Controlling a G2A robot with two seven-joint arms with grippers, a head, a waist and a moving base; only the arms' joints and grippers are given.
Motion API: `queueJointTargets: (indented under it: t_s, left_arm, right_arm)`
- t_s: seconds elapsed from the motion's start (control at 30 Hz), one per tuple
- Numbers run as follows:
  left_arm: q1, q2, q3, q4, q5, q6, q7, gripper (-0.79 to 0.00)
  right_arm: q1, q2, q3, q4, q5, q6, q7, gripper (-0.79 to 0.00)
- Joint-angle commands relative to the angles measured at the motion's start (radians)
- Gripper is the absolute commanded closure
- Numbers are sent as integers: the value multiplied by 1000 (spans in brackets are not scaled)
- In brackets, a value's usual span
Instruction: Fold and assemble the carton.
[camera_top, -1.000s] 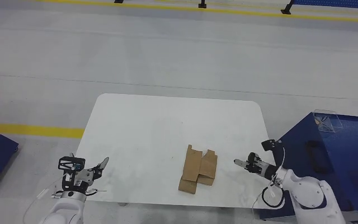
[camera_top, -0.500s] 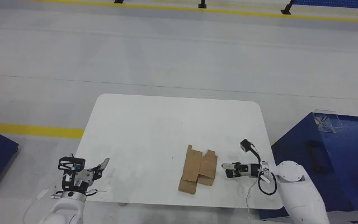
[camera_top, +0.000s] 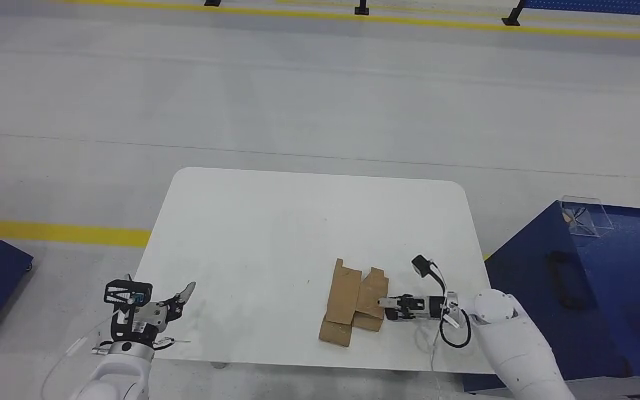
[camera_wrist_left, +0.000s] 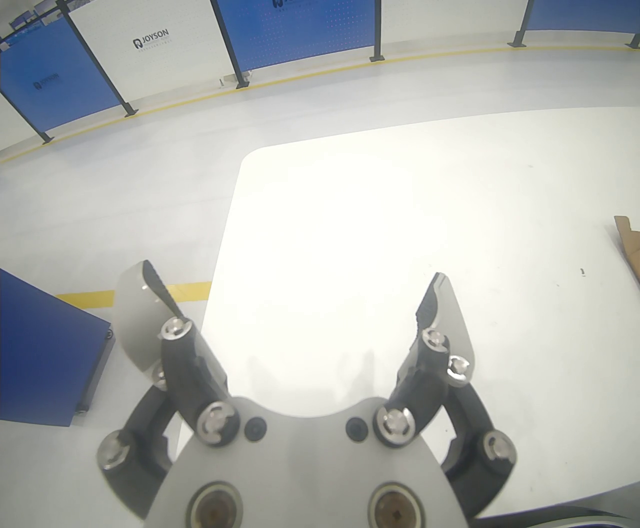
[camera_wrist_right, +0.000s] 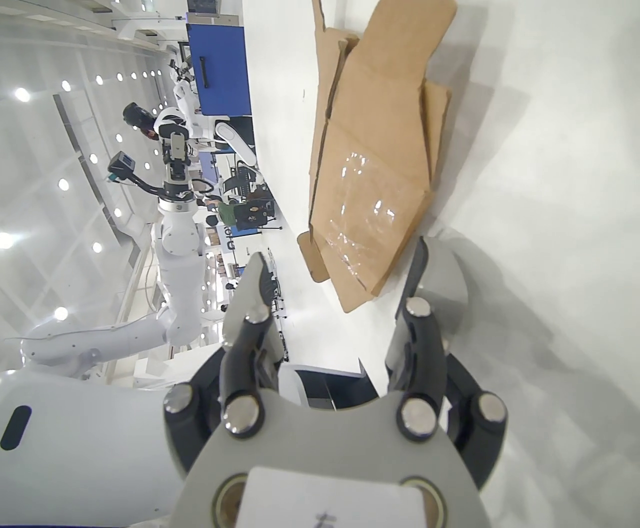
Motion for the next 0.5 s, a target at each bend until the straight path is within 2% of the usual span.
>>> queueJointTargets:
  t_s: [0.0, 0.33, 0.37, 0.43, 0.47]
  left_arm:
    - [0, 0, 0, 0, 0, 0, 0, -785]
    - [0, 0, 0, 0, 0, 0, 0, -785]
    - [0, 0, 0, 0, 0, 0, 0, -785]
    - [0, 0, 0, 0, 0, 0, 0, -785]
    - [0, 0, 0, 0, 0, 0, 0, -785]
  right_arm:
    - [13, -7, -18, 20, -2, 1, -14, -348]
    - [72, -37, -86, 114, 14, -16, -45, -351]
    - [84, -39, -80, 125, 29, -25, -72, -336]
    - [102, -47, -93, 143, 20, -35, -110, -231]
    - [110, -52, -102, 153, 14, -42, -123, -132]
